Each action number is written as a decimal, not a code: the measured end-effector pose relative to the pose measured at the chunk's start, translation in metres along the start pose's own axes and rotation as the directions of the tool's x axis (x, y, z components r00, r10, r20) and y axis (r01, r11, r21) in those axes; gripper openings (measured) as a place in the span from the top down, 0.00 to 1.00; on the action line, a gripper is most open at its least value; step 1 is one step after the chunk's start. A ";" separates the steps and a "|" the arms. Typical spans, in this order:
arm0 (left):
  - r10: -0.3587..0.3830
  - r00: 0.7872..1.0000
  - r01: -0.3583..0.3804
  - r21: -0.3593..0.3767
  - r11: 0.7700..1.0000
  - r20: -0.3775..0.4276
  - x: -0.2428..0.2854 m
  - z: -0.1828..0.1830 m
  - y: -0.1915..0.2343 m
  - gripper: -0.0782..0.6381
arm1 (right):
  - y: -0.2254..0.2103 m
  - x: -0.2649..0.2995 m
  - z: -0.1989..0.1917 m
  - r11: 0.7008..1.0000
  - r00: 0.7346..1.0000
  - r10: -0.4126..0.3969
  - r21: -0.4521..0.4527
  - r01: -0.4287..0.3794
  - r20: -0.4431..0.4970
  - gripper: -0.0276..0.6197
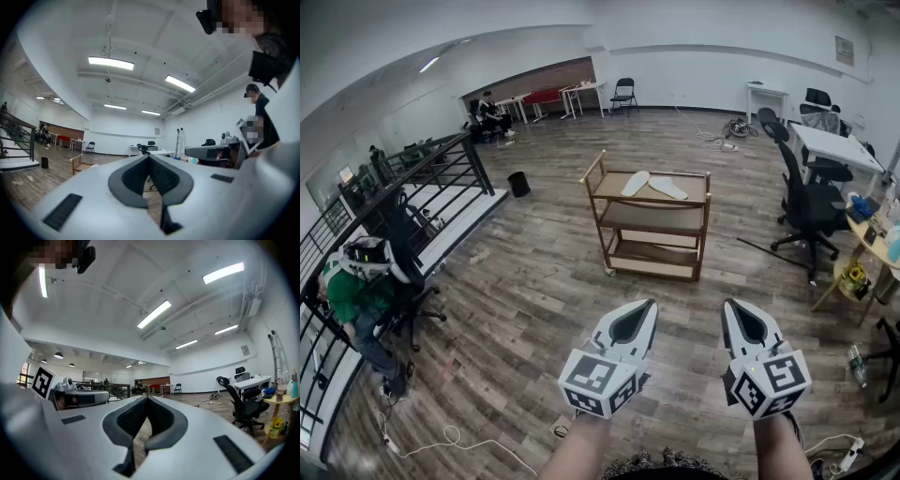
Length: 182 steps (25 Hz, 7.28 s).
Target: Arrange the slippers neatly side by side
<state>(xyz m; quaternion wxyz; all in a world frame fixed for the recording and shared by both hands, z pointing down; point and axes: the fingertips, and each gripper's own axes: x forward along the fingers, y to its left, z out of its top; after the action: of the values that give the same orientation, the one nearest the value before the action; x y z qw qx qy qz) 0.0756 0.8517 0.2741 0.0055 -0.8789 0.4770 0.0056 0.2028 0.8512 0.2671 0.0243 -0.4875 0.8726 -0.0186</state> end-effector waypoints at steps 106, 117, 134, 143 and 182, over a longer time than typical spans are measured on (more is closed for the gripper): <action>-0.035 0.999 0.031 -0.106 0.994 -0.036 0.378 -0.059 0.456 0.90 | -0.182 0.560 -0.064 0.994 0.993 -0.100 0.028 0.103 -0.069 0.95; 0.000 0.999 -0.005 -0.089 0.996 -0.053 0.493 -0.062 0.494 0.90 | -0.269 0.653 -0.073 0.998 0.995 -0.040 0.052 0.045 -0.089 0.95; -0.014 0.996 0.004 -0.106 0.994 -0.093 0.623 -0.093 0.583 0.90 | -0.340 0.780 -0.104 0.997 0.987 -0.048 0.050 0.057 -0.154 0.95; -0.092 0.990 0.085 -0.068 0.994 -0.106 0.696 -0.098 0.656 0.90 | -0.365 0.870 -0.106 0.991 0.976 -0.127 0.014 0.132 -0.175 0.95; -0.135 0.960 0.121 -0.071 0.990 -0.247 0.796 -0.157 0.687 0.90 | -0.440 0.920 -0.322 0.987 0.686 0.101 -0.014 -0.159 -0.721 0.82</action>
<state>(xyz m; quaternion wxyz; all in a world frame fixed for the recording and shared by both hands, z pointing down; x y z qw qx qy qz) -0.0658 -0.1923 0.4159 -0.0786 -0.9013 0.4157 -0.0928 0.0757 -0.1598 0.5908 -0.3351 -0.3790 0.8451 -0.1728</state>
